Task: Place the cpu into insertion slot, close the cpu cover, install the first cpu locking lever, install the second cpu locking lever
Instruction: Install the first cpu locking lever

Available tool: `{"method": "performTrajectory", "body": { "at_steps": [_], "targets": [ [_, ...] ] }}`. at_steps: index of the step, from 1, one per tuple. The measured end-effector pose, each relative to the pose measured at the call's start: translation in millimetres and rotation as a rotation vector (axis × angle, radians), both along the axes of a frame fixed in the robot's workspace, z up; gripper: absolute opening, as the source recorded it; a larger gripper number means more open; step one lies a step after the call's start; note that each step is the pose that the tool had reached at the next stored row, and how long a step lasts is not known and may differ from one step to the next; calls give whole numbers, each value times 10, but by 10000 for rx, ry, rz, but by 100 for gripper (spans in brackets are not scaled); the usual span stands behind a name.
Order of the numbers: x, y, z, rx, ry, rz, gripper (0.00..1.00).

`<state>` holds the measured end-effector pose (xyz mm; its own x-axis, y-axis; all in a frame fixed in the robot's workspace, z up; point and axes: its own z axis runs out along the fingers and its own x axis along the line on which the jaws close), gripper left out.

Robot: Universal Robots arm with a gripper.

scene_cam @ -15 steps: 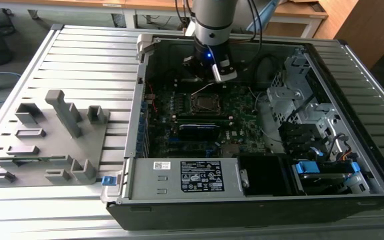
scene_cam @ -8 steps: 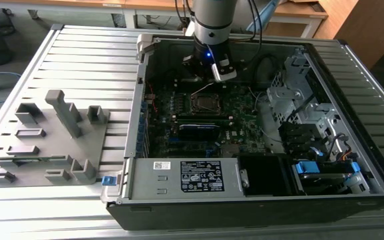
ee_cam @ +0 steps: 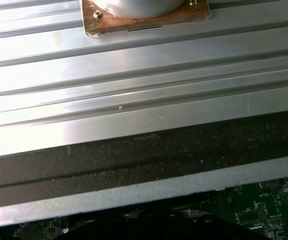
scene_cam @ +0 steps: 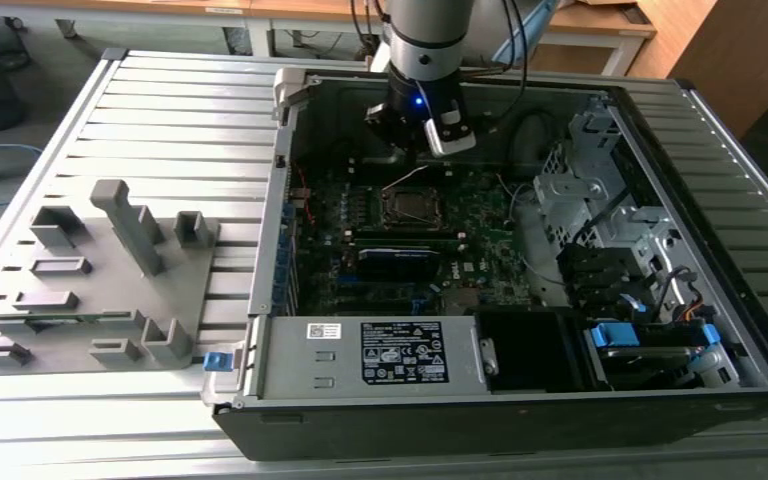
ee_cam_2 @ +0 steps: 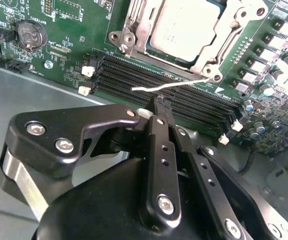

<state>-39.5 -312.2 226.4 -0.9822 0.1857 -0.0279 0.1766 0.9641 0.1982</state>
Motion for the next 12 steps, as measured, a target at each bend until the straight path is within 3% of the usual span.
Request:
{"method": "performTrajectory", "body": {
  "at_steps": [7, 12],
  "targets": [
    [-11, -62, 0, -26, -12, 0, 10],
    [-11, -67, -30, -26, -31, 0, 10]
  ]
}}
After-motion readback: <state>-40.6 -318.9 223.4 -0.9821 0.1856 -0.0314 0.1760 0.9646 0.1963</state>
